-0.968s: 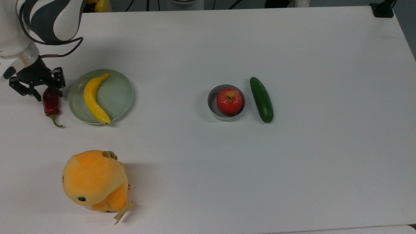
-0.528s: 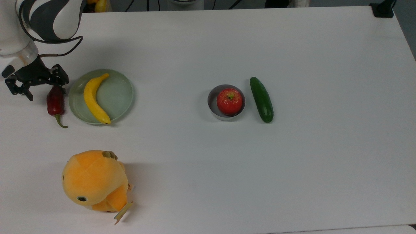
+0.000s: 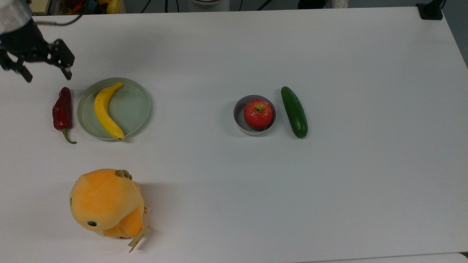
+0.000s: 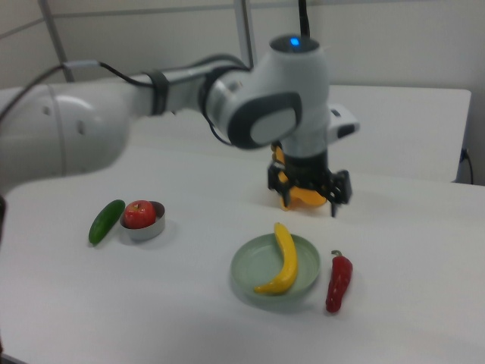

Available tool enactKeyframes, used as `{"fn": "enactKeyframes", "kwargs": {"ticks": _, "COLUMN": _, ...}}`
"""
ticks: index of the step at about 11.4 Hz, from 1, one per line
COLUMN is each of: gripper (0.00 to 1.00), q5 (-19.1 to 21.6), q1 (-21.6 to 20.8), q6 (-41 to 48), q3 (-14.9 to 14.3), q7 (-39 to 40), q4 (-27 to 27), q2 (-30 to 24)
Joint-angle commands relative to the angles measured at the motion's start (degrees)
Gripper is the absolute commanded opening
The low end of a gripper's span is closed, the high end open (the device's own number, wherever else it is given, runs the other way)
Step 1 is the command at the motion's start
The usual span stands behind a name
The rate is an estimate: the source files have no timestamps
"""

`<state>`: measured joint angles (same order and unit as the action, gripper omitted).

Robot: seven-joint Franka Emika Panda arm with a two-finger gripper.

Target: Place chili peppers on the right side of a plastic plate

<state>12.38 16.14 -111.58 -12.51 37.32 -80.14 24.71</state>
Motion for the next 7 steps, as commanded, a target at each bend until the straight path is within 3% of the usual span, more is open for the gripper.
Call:
{"fn": "enactKeyframes", "kwargs": {"ticks": 1, "gripper": 1.0, "q5": -0.2, "q1": -1.8, "q6": 11.1, "q3": -0.1, "q7": -12.9, "q4": -2.3, "q2": -11.1}}
{"fn": "enactKeyframes", "kwargs": {"ticks": 4, "gripper": 1.0, "q5": -0.3, "q1": -2.1, "q6": 20.3, "q3": 3.2, "q7": -27.1, "q4": -2.3, "q2": -20.6}}
{"fn": "enactKeyframes", "kwargs": {"ticks": 7, "gripper": 1.0, "q5": -0.5, "q1": -5.8, "q6": 26.3, "q3": 4.9, "q7": -36.9, "q4": -2.3, "q2": -25.7}}
